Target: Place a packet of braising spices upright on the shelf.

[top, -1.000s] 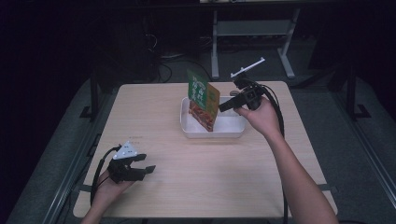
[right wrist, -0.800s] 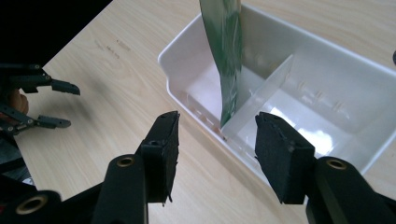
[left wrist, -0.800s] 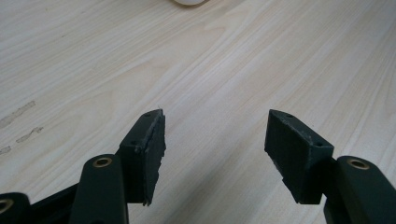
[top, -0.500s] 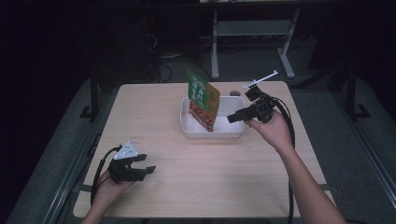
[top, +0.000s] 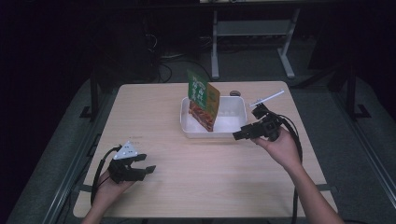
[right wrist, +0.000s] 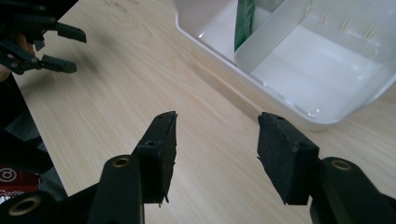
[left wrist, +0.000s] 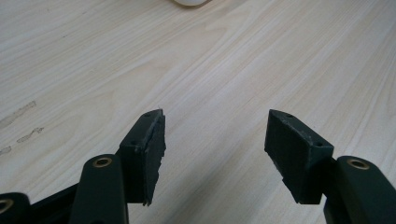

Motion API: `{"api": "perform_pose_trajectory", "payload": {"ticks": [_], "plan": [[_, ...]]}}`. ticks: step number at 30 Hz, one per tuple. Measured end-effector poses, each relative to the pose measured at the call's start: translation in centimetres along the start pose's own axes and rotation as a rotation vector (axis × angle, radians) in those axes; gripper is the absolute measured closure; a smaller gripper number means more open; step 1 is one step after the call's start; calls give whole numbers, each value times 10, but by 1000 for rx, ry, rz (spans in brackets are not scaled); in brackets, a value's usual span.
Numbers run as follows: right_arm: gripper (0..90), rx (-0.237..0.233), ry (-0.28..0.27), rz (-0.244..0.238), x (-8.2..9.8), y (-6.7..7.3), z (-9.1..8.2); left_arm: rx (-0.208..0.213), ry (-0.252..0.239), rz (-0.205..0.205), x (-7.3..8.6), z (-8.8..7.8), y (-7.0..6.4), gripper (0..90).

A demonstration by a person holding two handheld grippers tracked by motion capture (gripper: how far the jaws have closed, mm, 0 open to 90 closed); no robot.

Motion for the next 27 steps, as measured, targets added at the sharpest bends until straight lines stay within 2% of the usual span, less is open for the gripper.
{"api": "perform_pose_trajectory", "payload": {"ticks": [27], "plan": [[453, -36, 9, 73, 63, -16, 22, 5, 3, -9, 1, 2, 0, 377]]}}
Point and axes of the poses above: each handheld gripper's, and its own axes: z roughly forward along the jaws, x roughly out of its underside, y roughly to its left, the point moved 7 cm from there along z, roughly forward along the jaws, and after that the axes turned 8 degrees about y, right-handed, at the moved point
